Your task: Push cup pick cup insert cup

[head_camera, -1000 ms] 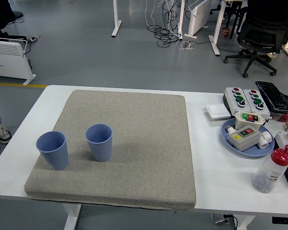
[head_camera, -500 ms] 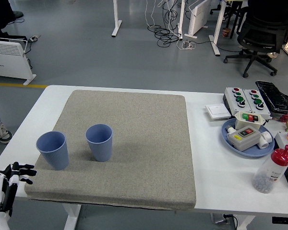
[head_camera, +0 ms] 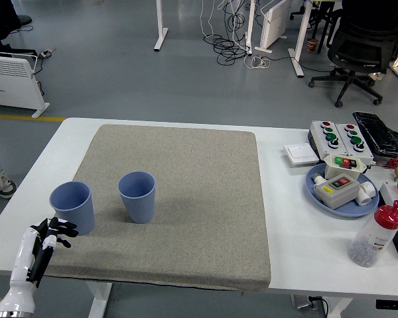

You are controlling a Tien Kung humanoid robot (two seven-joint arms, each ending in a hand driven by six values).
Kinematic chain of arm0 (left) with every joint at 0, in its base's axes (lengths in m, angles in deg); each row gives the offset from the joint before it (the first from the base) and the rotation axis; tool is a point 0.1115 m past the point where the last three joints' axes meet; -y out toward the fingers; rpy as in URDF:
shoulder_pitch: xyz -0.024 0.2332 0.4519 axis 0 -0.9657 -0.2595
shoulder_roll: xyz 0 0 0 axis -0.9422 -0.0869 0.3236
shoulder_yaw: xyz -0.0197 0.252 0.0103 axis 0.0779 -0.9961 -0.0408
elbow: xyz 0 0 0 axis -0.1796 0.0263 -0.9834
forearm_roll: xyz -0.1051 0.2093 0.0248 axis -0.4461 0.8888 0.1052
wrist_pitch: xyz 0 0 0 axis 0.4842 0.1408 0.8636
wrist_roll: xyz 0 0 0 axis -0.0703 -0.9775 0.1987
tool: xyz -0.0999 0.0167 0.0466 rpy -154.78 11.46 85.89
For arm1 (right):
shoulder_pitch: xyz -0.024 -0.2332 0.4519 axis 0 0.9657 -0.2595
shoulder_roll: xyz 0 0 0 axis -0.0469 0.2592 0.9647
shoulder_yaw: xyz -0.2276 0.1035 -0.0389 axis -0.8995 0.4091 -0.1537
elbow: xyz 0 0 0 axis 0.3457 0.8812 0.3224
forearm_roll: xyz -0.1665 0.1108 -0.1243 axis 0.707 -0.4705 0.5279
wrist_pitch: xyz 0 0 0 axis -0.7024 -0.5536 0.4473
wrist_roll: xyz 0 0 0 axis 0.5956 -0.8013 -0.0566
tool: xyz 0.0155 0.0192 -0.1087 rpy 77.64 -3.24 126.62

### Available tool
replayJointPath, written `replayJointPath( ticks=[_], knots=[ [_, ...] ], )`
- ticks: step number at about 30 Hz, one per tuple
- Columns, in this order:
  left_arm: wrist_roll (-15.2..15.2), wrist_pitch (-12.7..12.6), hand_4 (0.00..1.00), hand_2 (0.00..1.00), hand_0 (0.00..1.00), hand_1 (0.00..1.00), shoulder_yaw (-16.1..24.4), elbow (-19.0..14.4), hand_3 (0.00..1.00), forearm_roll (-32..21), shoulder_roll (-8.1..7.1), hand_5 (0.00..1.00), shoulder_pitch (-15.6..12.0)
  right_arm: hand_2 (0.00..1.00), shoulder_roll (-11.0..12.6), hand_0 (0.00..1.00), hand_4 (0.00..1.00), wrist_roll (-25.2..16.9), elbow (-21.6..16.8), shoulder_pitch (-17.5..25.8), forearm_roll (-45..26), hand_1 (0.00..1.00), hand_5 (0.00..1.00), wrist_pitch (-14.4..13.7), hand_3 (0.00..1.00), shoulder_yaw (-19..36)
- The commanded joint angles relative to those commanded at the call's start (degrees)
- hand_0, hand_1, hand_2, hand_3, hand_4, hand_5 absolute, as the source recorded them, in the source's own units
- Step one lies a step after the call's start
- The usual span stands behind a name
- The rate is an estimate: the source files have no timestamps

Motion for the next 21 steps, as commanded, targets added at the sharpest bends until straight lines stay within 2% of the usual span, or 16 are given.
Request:
replayJointPath(
  ticks=[3,4,15,16,21],
  knots=[
    [0.00,0.30,0.460,0.436,0.350,0.441,-0.72,1.53,0.424,0.24,0.28,0.998,1.01,0.668,-0.01,0.709,0.102,0.08,0.01,0.03,0.20,0.649,0.467,0.00,0.577,0.11],
    [0.00,0.38,0.464,0.444,0.424,0.458,-0.82,1.90,0.427,0.33,0.38,0.998,1.22,0.667,-0.02,0.709,0.103,0.10,0.01,0.05,0.22,0.648,0.467,-0.01,0.577,0.13],
    [0.00,2.25,0.464,0.448,0.449,0.466,-1.93,8.50,0.429,2.46,0.91,0.998,4.38,0.664,-0.09,0.709,0.102,0.17,0.03,0.12,0.20,0.648,0.467,-0.06,0.578,0.24],
    [0.00,2.30,0.465,0.459,0.477,0.483,-2.02,8.92,0.436,2.51,0.94,0.998,4.63,0.663,-0.09,0.709,0.102,0.16,0.03,0.10,0.18,0.648,0.467,-0.06,0.578,0.23],
    [0.00,2.32,0.465,0.459,0.477,0.483,-2.76,10.73,0.436,2.91,1.19,0.998,5.81,0.663,-0.12,0.709,0.102,0.08,0.04,0.14,-0.13,0.648,0.467,-0.08,0.578,0.09]
  ],
)
